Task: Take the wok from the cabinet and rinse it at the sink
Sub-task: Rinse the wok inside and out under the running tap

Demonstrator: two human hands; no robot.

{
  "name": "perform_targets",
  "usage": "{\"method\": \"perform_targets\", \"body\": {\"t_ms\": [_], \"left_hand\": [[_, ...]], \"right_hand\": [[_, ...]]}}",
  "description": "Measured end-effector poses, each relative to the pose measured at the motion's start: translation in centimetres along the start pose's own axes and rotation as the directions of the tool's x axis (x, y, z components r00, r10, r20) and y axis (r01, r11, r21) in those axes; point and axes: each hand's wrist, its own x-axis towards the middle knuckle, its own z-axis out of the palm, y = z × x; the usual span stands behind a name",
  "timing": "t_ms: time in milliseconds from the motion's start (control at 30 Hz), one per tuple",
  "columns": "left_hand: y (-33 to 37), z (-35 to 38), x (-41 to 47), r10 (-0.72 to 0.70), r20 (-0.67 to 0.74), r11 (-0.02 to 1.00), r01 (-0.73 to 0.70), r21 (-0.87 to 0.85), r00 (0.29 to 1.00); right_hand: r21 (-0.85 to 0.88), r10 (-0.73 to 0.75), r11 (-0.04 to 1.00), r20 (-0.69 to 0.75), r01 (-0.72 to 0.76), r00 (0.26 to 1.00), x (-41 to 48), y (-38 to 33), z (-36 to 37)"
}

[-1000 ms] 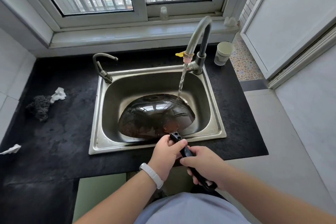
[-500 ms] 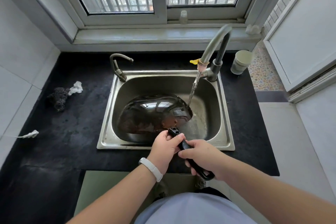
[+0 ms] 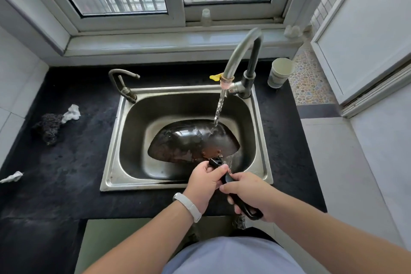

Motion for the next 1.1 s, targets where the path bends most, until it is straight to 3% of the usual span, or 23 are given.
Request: {"method": "perform_targets", "body": {"t_ms": [633,967,1100], "left_hand": [[-1.7,1.0,-0.6,0.024,0.105,0.979,-0.045,0.198,0.994],[-2.7,-1.0,-2.1,0.122,0.205,0.929,-0.184,0.32,0.971],[-3.1,-1.8,-2.7,0.158,0.236,0.911,-0.234,0.34,0.959]], "right_hand": [[0.228,0.029,0.974,-0.057,-0.016,0.998,-2.2,3.1,0.0],[-0.064,-0.114,0.993,-0.182,0.104,0.977,-3.4,4.9,2.8],[-0.097,-0.147,0.987,-0.2,0.129,0.969,-3.7,5.4,3.7]]}}
